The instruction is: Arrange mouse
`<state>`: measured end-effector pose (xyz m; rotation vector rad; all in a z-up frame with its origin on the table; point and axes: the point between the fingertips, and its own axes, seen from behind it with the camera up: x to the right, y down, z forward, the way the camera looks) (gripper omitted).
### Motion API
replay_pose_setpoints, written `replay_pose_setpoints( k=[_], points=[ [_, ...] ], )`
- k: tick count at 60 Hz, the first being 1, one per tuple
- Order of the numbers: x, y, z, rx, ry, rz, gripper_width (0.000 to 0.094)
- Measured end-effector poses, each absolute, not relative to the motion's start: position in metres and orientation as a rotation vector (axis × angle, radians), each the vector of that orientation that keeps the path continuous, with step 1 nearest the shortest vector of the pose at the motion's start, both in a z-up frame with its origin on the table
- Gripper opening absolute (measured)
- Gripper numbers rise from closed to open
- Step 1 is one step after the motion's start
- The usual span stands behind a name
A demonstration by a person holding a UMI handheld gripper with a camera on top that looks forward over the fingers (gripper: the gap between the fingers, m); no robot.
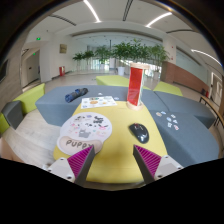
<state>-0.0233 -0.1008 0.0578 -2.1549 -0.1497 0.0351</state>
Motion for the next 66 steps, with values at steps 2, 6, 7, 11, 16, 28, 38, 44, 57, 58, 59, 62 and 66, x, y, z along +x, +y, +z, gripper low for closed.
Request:
replay_pose_setpoints(
  k=[2, 6, 7, 11, 16, 28, 38, 44, 57, 58, 59, 62, 66],
  points=[
    [-0.014, -0.09, 0.051, -2.155, -0.161, 0.013, 0.0843],
    [0.018, -0.064, 0.033, -2.165, -0.16, -0.014, 0.084],
    [0.024, -0.06, 0.029, -2.172, -0.153, -0.024, 0.0838],
    [0.043, -0.04, 0.018, -2.173, -0.142, -0.063, 0.084],
    [0.065, -0.01, 0.009, -2.165, -0.146, -0.096, 0.0841],
    [0.078, 0.05, -0.007, -2.159, -0.071, -0.037, 0.0833],
    [0.074, 0.074, -0.016, -2.151, -0.01, 0.033, 0.0606],
    [0.076, 0.072, -0.016, -2.154, 0.031, 0.012, 0.0554],
    [0.084, 0.07, 0.009, -2.165, 0.179, 0.01, 0.0421],
    [0.084, 0.071, 0.019, -2.146, 0.197, 0.01, 0.0416],
    [0.083, 0.072, 0.029, -2.13, 0.209, 0.01, 0.0407],
    [0.07, 0.076, 0.064, -2.07, 0.217, 0.018, 0.0408],
    [0.03, 0.082, 0.11, -1.999, 0.188, 0.076, 0.0406]
  ],
)
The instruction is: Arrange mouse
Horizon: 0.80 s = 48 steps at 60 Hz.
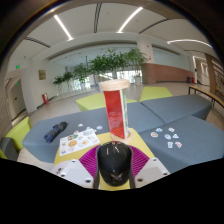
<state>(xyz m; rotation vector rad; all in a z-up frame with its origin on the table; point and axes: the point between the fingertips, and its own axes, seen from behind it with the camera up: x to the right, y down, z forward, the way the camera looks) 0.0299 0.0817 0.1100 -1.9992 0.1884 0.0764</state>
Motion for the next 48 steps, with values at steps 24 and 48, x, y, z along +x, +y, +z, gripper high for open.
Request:
replay_pose_setpoints(
  k=[24, 48],
  points=[
    [-0.152, 0.071, 0.012, -2.17, -0.084, 0.124, 0.0401],
    [-0.148, 0.061, -0.006, -2.276, -0.186, 0.032, 0.0796]
  ],
)
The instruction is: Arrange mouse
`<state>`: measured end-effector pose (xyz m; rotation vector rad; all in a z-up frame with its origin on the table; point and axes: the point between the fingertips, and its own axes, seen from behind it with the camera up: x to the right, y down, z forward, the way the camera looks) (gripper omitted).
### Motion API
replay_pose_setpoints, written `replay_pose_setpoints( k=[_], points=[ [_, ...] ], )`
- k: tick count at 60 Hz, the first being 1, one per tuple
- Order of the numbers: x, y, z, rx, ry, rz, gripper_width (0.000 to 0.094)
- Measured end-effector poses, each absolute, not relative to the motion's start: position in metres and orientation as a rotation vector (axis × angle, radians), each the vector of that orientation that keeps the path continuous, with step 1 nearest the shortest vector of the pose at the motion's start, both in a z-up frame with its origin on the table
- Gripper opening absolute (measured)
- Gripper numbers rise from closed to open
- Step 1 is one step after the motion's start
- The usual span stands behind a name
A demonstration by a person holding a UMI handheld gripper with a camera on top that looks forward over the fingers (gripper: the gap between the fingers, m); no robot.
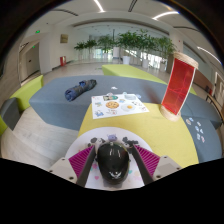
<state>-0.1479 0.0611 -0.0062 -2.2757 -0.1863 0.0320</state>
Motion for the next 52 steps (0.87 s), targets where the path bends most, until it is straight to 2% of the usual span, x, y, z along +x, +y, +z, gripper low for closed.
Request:
replay_pose_setpoints(
  k=[2, 26, 38, 52],
  points=[
    [-0.148, 0.055, 0.0, -2.28, -0.186, 0.051, 0.0853],
    [-0.148, -0.088, 0.096, -2.187, -0.259, 0.145, 0.0839],
    [-0.144, -0.143, 0.106, -2.127, -0.394, 0.086, 0.0834],
    [-0.112, -0.149, 0.091, -2.155, -0.249, 0.087, 0.0835]
  ],
)
